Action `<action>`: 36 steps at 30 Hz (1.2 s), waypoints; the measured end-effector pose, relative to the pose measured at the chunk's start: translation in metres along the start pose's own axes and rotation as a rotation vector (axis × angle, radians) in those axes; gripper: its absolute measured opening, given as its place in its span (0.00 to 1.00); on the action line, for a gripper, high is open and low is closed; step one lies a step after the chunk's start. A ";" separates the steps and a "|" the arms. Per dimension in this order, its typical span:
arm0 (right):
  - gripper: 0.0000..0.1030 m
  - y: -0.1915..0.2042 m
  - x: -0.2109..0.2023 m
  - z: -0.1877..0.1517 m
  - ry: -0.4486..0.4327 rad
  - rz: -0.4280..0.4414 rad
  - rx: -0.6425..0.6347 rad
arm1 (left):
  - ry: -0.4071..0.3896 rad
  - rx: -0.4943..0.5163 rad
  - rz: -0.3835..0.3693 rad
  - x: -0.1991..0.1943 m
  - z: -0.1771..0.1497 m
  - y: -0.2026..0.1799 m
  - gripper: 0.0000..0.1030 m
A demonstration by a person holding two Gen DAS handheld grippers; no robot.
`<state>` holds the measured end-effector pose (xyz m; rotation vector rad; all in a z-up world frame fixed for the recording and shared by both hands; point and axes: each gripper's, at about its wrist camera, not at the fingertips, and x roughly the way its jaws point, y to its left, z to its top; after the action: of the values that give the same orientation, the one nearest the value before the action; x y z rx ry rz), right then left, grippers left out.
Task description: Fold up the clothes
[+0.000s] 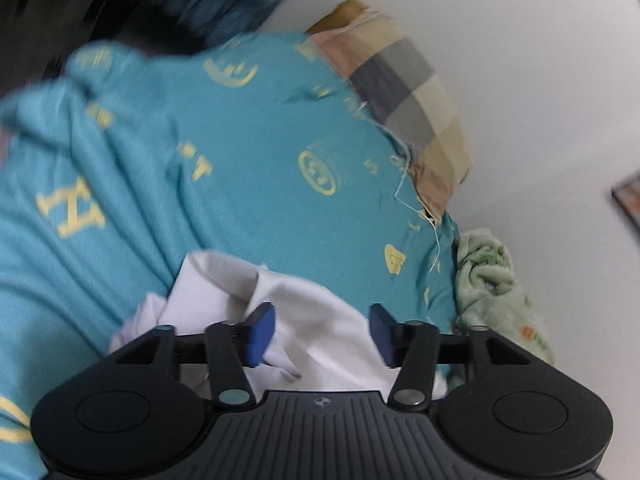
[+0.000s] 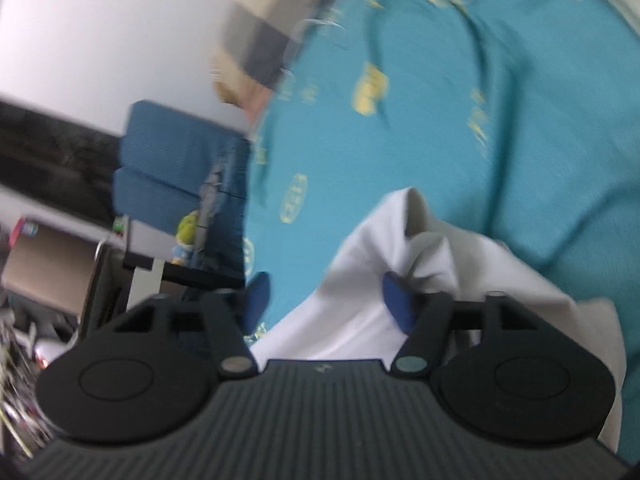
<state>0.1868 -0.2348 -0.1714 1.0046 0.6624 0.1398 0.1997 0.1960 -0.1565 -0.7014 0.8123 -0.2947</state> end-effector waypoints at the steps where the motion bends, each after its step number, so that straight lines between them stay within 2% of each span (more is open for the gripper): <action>1: 0.71 0.007 -0.003 0.000 -0.018 0.005 -0.057 | -0.015 0.064 0.007 -0.006 -0.002 -0.008 0.67; 4: 0.73 0.027 -0.009 -0.003 -0.058 -0.022 -0.248 | -0.005 0.213 0.028 -0.007 -0.011 -0.026 0.70; 6: 0.72 0.036 -0.009 -0.007 -0.065 -0.072 -0.374 | 0.005 0.282 0.078 0.001 -0.017 -0.030 0.70; 9: 0.71 0.040 0.005 -0.017 -0.001 -0.166 -0.527 | 0.022 0.380 0.163 0.014 -0.026 -0.036 0.70; 10: 0.66 0.038 0.011 -0.021 0.024 -0.199 -0.549 | 0.027 0.412 0.191 0.019 -0.030 -0.038 0.70; 11: 0.63 0.034 0.018 -0.024 0.050 -0.226 -0.557 | 0.034 0.421 0.204 0.023 -0.031 -0.037 0.70; 13: 0.48 0.030 0.029 -0.029 0.076 -0.265 -0.576 | 0.047 0.422 0.221 0.032 -0.031 -0.034 0.69; 17: 0.40 0.036 0.021 -0.031 0.047 -0.286 -0.599 | 0.025 0.461 0.232 0.030 -0.030 -0.039 0.69; 21: 0.39 0.047 0.002 -0.043 0.017 -0.270 -0.602 | 0.001 0.526 0.234 0.010 -0.042 -0.053 0.69; 26: 0.39 0.051 -0.003 -0.064 0.052 -0.294 -0.657 | 0.033 0.556 0.233 0.016 -0.053 -0.058 0.69; 29: 0.38 0.048 0.002 -0.069 0.073 -0.314 -0.664 | 0.068 0.545 0.245 0.028 -0.055 -0.053 0.68; 32: 0.37 0.049 -0.003 -0.067 0.069 -0.325 -0.641 | 0.050 0.529 0.242 0.029 -0.055 -0.050 0.67; 36: 0.39 0.055 -0.022 -0.069 0.053 -0.303 -0.604 | 0.013 0.497 0.191 0.013 -0.053 -0.053 0.67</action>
<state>0.1394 -0.1626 -0.1414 0.3168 0.7523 0.0913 0.1697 0.1262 -0.1537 -0.1547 0.7713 -0.3121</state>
